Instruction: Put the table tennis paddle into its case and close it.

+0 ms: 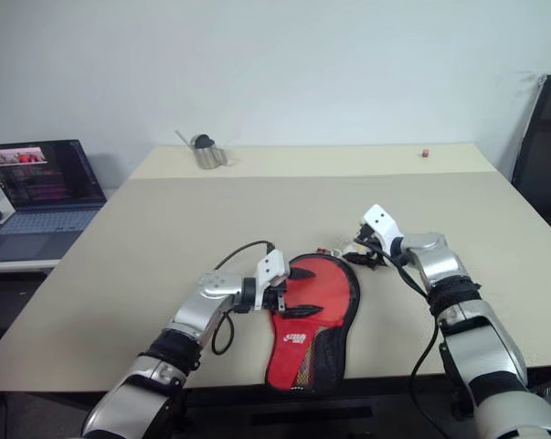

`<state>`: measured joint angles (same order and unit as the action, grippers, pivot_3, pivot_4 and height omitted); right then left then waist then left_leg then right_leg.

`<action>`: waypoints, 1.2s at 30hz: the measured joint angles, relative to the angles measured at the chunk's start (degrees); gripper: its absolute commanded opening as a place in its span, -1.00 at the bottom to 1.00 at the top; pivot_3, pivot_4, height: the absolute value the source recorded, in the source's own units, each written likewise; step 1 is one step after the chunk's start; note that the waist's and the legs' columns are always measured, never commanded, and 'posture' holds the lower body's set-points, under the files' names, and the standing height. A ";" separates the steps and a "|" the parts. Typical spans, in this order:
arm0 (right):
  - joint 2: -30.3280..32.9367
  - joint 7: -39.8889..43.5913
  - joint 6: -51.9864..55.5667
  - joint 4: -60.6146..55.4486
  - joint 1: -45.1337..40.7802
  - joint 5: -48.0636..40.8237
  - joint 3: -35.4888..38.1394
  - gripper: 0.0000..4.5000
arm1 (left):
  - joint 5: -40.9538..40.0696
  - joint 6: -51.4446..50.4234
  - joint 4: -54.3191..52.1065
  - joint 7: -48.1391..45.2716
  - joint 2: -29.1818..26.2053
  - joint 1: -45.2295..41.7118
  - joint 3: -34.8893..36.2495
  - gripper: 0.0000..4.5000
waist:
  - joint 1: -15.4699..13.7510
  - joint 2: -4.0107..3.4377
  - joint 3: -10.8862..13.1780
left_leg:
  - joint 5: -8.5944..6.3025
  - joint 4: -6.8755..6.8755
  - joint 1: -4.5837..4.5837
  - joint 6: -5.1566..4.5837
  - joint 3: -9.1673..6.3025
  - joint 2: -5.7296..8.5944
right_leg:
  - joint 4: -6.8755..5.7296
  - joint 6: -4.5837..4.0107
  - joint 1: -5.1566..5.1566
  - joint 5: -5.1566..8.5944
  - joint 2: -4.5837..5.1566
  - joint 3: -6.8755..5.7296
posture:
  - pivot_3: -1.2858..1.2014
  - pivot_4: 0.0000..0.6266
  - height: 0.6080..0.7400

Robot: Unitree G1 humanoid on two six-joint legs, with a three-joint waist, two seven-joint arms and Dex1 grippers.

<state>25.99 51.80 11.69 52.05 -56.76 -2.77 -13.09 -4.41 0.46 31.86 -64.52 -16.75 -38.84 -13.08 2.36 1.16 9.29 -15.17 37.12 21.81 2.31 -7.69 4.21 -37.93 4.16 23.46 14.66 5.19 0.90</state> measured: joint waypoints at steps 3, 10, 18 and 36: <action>-0.31 0.48 -3.04 3.52 -1.00 2.04 0.00 0.54 | 0.01 -0.07 -0.22 0.01 -0.04 0.19 -0.02 0.99 | 0.09 0.00 0.00 | 0.00 0.00 -0.01 0.00 0.00 0.00 | -0.01 0.00 0.00 0.00 0.00 0.00 | 0.03 -0.52 1.00; -2.14 0.05 -7.03 6.94 -2.41 4.75 0.15 0.36 | 0.41 0.06 -0.14 0.03 0.07 0.14 -0.27 1.00 | 0.80 -0.01 0.00 | 0.00 0.00 -0.03 0.01 0.00 -0.01 | -0.04 0.00 0.01 0.00 0.00 0.03 | 0.03 -0.52 1.00; -3.52 -2.17 -9.08 7.03 -2.36 7.02 0.45 -0.70 | 1.41 2.41 6.01 -0.40 1.58 -3.14 -1.41 1.00 | 0.83 -0.05 -0.04 | 0.00 0.02 -0.13 0.00 0.01 0.00 | -0.08 0.00 -0.08 0.00 0.00 0.03 | 0.03 -0.52 1.00; 12.55 8.93 3.91 -26.48 13.97 3.77 2.19 -0.91 | 1.72 5.32 17.51 -1.35 4.39 -7.98 -2.62 1.00 | -0.30 -0.26 -0.27 | -0.16 -0.06 -1.02 -0.27 -0.05 0.02 | 0.20 0.12 -1.23 0.07 0.00 -0.12 | 0.03 -0.52 1.00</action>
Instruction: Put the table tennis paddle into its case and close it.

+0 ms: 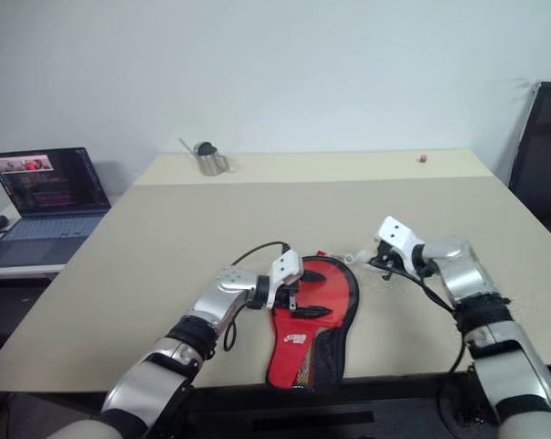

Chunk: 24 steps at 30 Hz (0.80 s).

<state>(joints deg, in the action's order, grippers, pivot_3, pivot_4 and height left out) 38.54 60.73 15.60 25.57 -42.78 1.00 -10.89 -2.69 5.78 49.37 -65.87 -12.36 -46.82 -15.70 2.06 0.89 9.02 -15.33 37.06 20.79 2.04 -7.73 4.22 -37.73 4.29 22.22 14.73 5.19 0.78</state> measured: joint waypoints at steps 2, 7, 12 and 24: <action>3.47 2.04 2.87 -5.43 3.33 -0.80 0.59 -0.91 | 0.00 0.02 0.51 -0.01 0.33 -0.25 0.04 1.00 | -0.27 0.00 0.00 | 0.00 0.00 0.00 0.00 0.01 -0.01 | 0.02 0.03 0.00 0.02 0.00 -0.01 | 0.03 -0.52 1.00; 11.73 6.86 9.82 -17.55 10.62 -4.96 3.08 -0.91 | 0.01 -0.01 2.14 -0.03 0.91 -1.07 0.18 1.00 | -0.53 0.00 0.00 | -0.01 0.00 0.01 -0.01 0.01 -0.01 | 0.06 0.26 -0.06 0.15 0.04 -0.05 | 0.03 -0.52 1.00; 20.33 11.57 17.66 -32.35 20.12 -10.89 6.37 -0.91 | 0.31 0.40 3.87 0.31 1.95 -1.97 0.22 1.00 | -1.03 0.02 -0.01 | -0.03 0.00 0.04 -0.02 -0.02 -0.01 | 0.15 0.35 -0.18 0.20 0.09 -0.23 | 0.03 -0.52 1.00; 26.54 10.51 31.00 -58.19 43.32 -22.45 17.06 -0.92 | 2.56 2.60 10.15 2.66 6.71 -5.60 0.23 1.00 | -3.72 0.05 -0.01 | -0.17 0.05 0.10 -0.28 -0.12 0.00 | 0.86 0.69 -0.65 0.19 0.39 -0.56 | 0.03 -0.52 1.00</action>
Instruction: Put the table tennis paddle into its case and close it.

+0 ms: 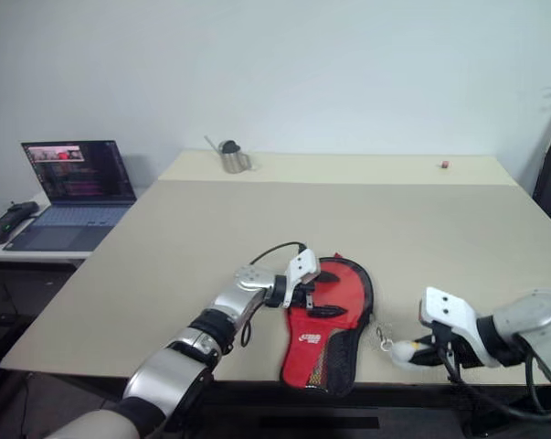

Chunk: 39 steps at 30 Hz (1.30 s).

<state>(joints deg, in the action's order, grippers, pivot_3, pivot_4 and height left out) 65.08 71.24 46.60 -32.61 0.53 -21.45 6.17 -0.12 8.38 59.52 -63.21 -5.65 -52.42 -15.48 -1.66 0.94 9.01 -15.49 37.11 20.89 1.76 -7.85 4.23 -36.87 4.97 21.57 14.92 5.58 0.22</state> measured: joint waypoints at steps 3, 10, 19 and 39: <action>0.90 -0.34 1.65 -3.87 5.80 -1.46 4.91 -0.92 | 0.76 0.90 1.67 0.94 1.68 -1.03 0.00 1.00 | -0.41 0.05 0.02 | -0.10 0.00 0.02 -0.17 -0.05 0.09 | 0.03 0.20 -0.09 0.13 0.28 -0.11 | 0.03 -0.52 1.00; 0.14 -2.74 7.61 -14.33 16.51 -7.00 14.72 -0.92 | 2.59 2.18 4.29 2.85 5.20 -3.12 -0.07 1.00 | -1.72 0.16 0.05 | -0.38 0.03 0.16 -0.36 -0.01 0.36 | 0.45 0.27 -0.21 0.21 0.61 -0.19 | 0.03 -0.52 1.00; -4.86 -12.34 10.74 -24.78 30.15 -16.64 15.70 -0.92 | 4.98 3.75 7.67 6.93 8.00 -5.64 -0.06 1.00 | -2.05 0.17 -0.08 | -0.81 0.65 0.62 -0.43 -0.32 0.34 | 0.85 0.36 -0.31 0.26 0.61 -0.64 | 0.03 -0.52 1.00; 11.16 -41.86 -2.57 -25.17 31.23 -48.10 9.95 -0.36 | 6.70 5.74 10.28 10.25 9.30 -6.51 0.12 1.00 | -1.32 0.40 -0.05 | -0.98 0.87 0.53 -0.74 -0.62 0.32 | 0.79 0.40 -0.55 0.26 0.58 -0.74 | 0.03 -0.52 1.00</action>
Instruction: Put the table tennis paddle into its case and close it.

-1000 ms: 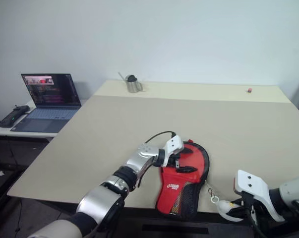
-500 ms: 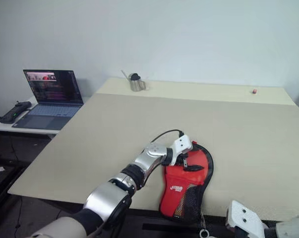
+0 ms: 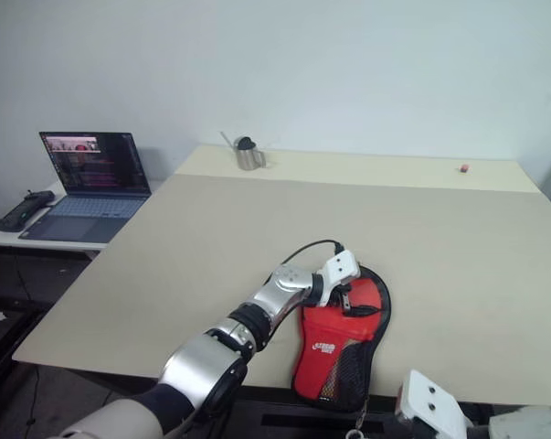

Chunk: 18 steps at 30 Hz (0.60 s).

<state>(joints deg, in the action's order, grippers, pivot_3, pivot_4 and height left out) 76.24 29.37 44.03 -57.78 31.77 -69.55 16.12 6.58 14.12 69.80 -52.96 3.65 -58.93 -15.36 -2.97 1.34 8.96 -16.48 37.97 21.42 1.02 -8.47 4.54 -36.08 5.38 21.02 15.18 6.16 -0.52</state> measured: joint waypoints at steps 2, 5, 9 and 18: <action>0.86 -1.00 1.38 -0.11 -2.06 -3.32 0.93 -0.08 | 0.00 0.07 -0.04 -0.02 -0.11 0.04 0.06 1.00 | 0.05 0.00 0.00 | 0.00 0.00 0.00 0.00 0.00 -0.01 | 0.00 -0.01 0.01 0.00 -0.01 0.00 | 0.03 -0.52 1.00; 2.08 -0.99 2.89 -0.35 -5.17 -7.97 2.51 0.36 | 0.00 0.18 -0.39 -0.04 -0.37 0.37 0.17 1.00 | 0.19 -0.03 -0.02 | 0.00 0.00 0.00 -0.01 -0.01 -0.02 | 0.00 -0.01 0.01 -0.01 -0.02 0.00 | 0.03 -0.52 1.00; 4.29 0.54 4.37 1.97 -11.90 -14.23 4.82 0.95 | -0.04 0.30 -1.60 -0.12 -1.20 1.45 0.77 1.00 | 0.51 -0.12 -0.07 | -0.01 0.00 -0.06 -0.03 -0.03 -0.05 | -0.01 -0.03 -0.03 -0.02 -0.03 0.01 | 0.03 -0.52 1.00; -4.77 5.00 1.27 21.83 -33.23 2.24 -7.21 0.98 | -1.89 0.32 -7.79 -3.23 -4.88 5.99 2.46 1.00 | 2.72 -0.14 -0.12 | -0.01 -0.13 -0.31 -0.03 0.02 -0.12 | -0.08 -0.05 -0.08 -0.02 -0.10 0.14 | 0.03 -0.52 1.00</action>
<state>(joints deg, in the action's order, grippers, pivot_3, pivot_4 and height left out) 71.46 34.38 45.30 -35.95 -1.47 -67.30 8.90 4.69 14.43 62.02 -56.19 -1.23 -52.94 -12.90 -0.25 1.20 8.84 -16.48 37.84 21.11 0.99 -8.45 4.42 -36.16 5.33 20.94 15.16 6.06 -0.38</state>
